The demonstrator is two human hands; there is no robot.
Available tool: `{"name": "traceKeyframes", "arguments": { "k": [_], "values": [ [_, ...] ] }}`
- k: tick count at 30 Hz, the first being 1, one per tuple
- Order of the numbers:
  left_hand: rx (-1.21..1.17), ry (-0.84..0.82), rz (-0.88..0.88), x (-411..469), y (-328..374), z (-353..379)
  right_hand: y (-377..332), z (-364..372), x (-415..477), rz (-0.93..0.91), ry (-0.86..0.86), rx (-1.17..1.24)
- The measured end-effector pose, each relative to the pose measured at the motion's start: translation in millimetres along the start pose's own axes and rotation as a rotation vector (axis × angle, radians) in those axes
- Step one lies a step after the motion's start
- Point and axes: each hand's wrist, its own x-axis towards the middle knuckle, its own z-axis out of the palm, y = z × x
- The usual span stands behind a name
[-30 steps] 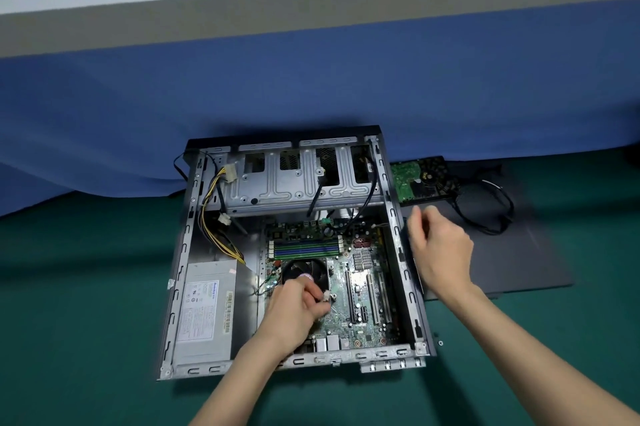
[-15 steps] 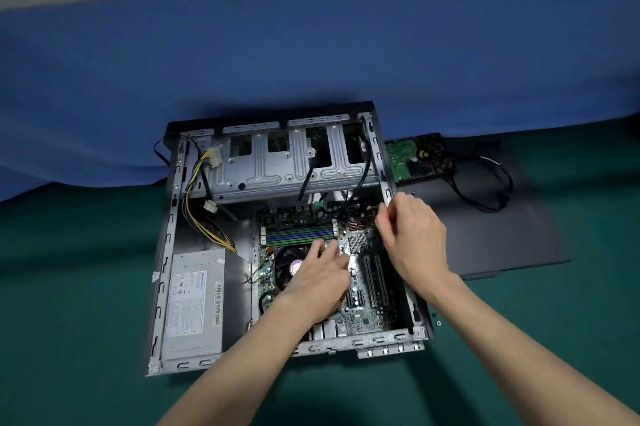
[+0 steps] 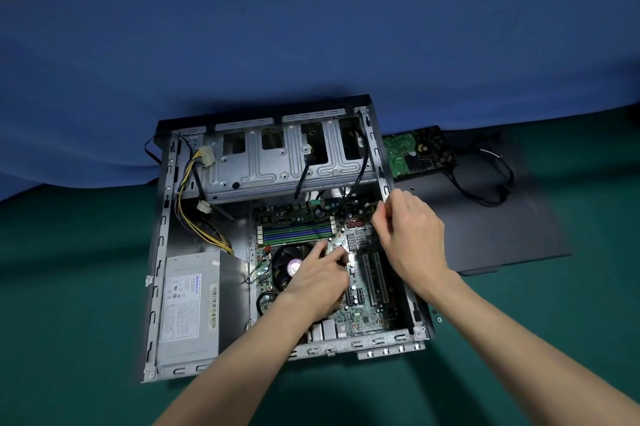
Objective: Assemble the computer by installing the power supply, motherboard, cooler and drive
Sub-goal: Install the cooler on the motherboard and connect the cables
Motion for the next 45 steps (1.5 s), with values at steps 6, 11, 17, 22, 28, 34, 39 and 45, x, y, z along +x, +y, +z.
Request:
{"name": "traceKeyframes", "arguments": {
  "k": [6,11,17,22,28,34,39,45],
  "values": [
    [-0.035,-0.015,-0.032,0,0,2,0,1,0,0.002,-0.001,0.013],
    [-0.006,-0.032,-0.038,-1,2,-1,1,1,0,-0.008,-0.004,0.014],
    [0.075,-0.055,0.030,3,8,-1,1,1,0,-0.014,-0.001,0.007],
    [0.090,-0.087,0.060,10,10,1,1,0,0,-0.017,-0.003,0.008],
    [0.125,-0.156,0.105,18,19,7,0,1,0,-0.018,0.012,0.000],
    [0.112,-0.204,0.047,14,18,-2,0,0,0,-0.035,0.012,-0.013],
    [-0.149,0.198,-0.235,-20,-9,-20,-3,-7,2,-0.124,0.134,-0.173],
    [0.011,0.035,-0.660,-50,-85,-55,-54,11,-21,-0.394,-0.343,0.028]
  ]
}}
